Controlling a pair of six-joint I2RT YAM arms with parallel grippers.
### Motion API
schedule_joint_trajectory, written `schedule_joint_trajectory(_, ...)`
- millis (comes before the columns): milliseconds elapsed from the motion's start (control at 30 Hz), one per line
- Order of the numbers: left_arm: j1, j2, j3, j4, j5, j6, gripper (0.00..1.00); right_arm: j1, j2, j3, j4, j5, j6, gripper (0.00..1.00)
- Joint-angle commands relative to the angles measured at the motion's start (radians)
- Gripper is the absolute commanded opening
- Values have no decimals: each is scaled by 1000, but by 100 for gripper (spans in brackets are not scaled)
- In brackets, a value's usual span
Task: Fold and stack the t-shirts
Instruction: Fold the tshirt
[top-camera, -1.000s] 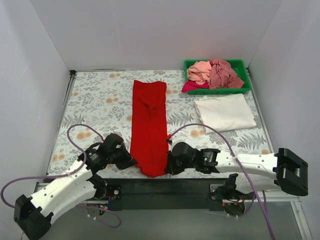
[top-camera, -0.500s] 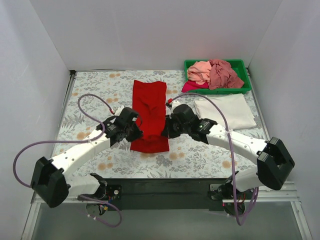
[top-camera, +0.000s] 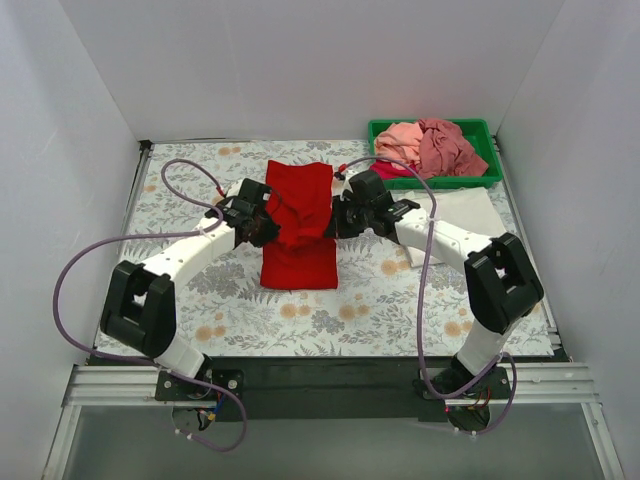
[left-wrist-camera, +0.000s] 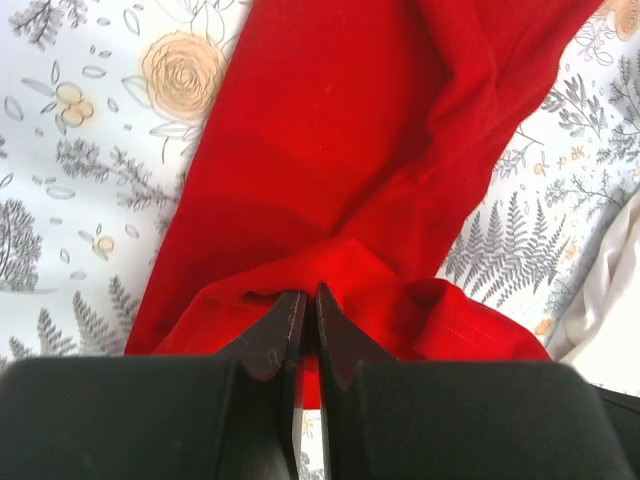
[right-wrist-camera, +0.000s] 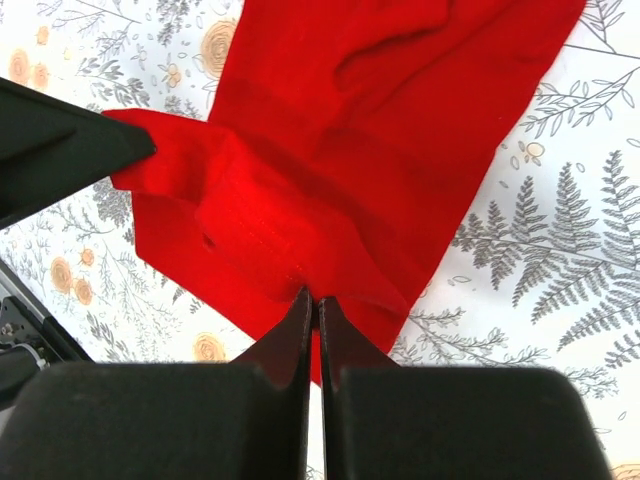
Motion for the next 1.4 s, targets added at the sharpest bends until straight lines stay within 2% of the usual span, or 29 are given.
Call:
schedule_joint_trajectory(0, 19, 29, 46, 55, 40, 51, 0, -29, 34, 65, 26, -59, -26, 1)
schedule_joint_trajectory(433, 105, 177, 110, 101, 60, 70, 1, -80, 181, 175, 27, -128, -57, 1)
schedule_joint_trajectory(567, 122, 225, 142, 113, 94, 81, 9, -102, 230, 204, 27, -151, -66, 1)
schedule_joint_trajectory(667, 131, 256, 165, 122, 97, 93, 22, -126, 269, 242, 26, -177, -81, 3)
schedule_joint_trajectory(700, 136, 263, 172, 121, 102, 94, 28, -138, 278, 255, 24, -188, -92, 9)
schedule_joint_trajectory(733, 142, 268, 191, 122, 108, 99, 52, -144, 287, 268, 18, -224, -96, 17)
schedule_joint_trajectory(767, 148, 266, 199, 116, 120, 102, 64, -149, 296, 279, 15, -243, -98, 25)
schedule_joint_trajectory(800, 157, 260, 208, 109, 128, 104, 73, -155, 300, 296, 6, -255, -98, 44)
schedule_joint_trajectory(833, 159, 233, 213, 98, 132, 104, 80, -155, 297, 299, -2, -266, -113, 50)
schedule_joint_trajectory(867, 159, 211, 198, 96, 135, 104, 88, -155, 287, 298, -14, -272, -118, 62)
schedule_joint_trajectory(900, 159, 178, 179, 99, 149, 101, 89, -156, 257, 273, -14, -277, -119, 98)
schedule_joint_trajectory(1067, 159, -106, -38, 105, 143, 73, 90, -118, 116, 140, -13, -232, -152, 98)
schedule_joint_trajectory(1167, 159, -249, -152, 95, 146, 58, 91, -40, 39, 75, -13, -203, -175, 98)
schedule_joint_trajectory(1200, 156, -339, -229, 89, 145, 45, 91, 0, 24, 65, -13, -198, -175, 98)
schedule_joint_trajectory(1300, 154, -472, -363, 81, 178, 2, 92, 66, 27, 49, -13, -137, -144, 98)
schedule_joint_trajectory(1367, 153, -505, -417, 90, 226, -10, 93, 98, 7, 7, -5, -108, -112, 98)
